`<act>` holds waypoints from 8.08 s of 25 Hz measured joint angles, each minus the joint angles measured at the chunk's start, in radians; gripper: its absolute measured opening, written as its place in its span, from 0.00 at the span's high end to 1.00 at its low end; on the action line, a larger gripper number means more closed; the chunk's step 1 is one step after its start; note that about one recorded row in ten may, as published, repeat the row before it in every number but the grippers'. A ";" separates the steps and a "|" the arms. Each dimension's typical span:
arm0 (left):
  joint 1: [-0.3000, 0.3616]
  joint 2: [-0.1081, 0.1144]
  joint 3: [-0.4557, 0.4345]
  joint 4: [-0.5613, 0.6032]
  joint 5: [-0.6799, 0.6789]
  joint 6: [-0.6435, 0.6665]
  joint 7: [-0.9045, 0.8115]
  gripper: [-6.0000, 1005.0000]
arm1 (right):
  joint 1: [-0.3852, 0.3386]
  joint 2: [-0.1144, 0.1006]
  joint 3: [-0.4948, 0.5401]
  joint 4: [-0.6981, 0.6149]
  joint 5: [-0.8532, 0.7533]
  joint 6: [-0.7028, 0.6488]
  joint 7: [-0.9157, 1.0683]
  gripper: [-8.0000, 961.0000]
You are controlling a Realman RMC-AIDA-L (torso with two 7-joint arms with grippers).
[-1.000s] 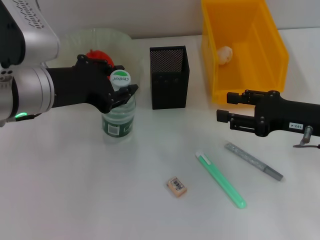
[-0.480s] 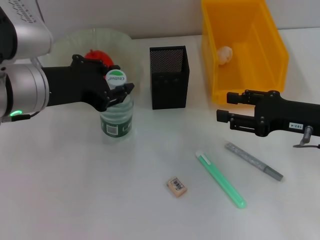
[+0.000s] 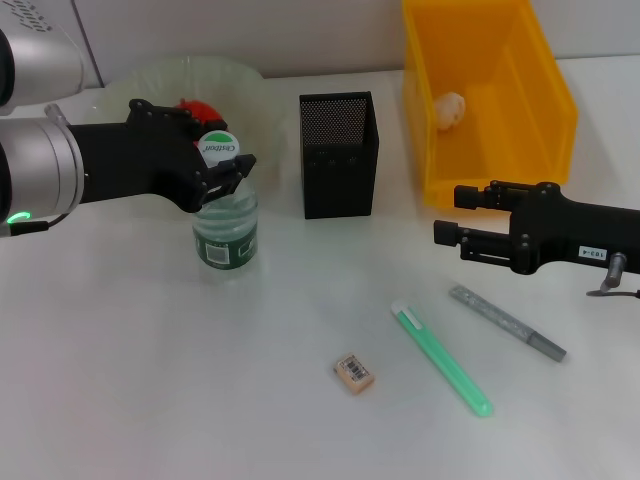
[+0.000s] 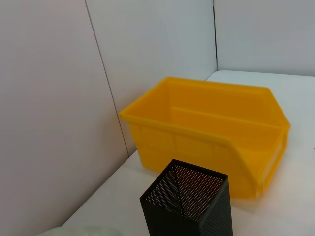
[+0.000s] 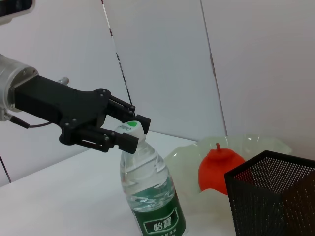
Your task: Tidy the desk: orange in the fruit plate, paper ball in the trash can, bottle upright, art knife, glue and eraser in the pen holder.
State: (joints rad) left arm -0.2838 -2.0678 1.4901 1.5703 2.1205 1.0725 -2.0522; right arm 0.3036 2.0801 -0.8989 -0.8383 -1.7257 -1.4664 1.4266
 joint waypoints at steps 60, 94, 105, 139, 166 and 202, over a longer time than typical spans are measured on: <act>-0.002 0.002 -0.122 -0.043 0.006 0.055 -0.042 0.56 | 0.006 0.001 -0.009 0.008 0.000 0.000 0.000 0.34; 0.034 0.004 -0.173 0.104 -0.132 0.091 0.022 0.20 | -0.002 0.000 -0.010 0.028 -0.008 0.005 -0.013 0.34; 0.045 0.003 -0.390 0.065 -0.472 0.390 0.202 0.20 | -0.001 0.000 -0.001 0.035 -0.008 0.009 -0.024 0.34; 0.040 0.005 -0.438 -0.575 -0.617 0.711 0.807 0.20 | 0.054 -0.001 -0.049 -0.266 -0.259 0.010 0.336 0.34; 0.032 0.003 -0.429 -0.610 -0.619 0.705 0.821 0.20 | 0.200 0.000 -0.507 -0.777 -0.804 -0.196 1.080 0.34; 0.039 0.000 -0.399 -0.619 -0.619 0.713 0.846 0.20 | 0.424 0.005 -0.564 -0.488 -0.887 -0.260 1.278 0.34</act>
State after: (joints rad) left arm -0.2450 -2.0680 1.0915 0.9510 1.5017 1.7859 -1.2065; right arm 0.7279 2.0848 -1.4634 -1.3259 -2.6127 -1.7260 2.7048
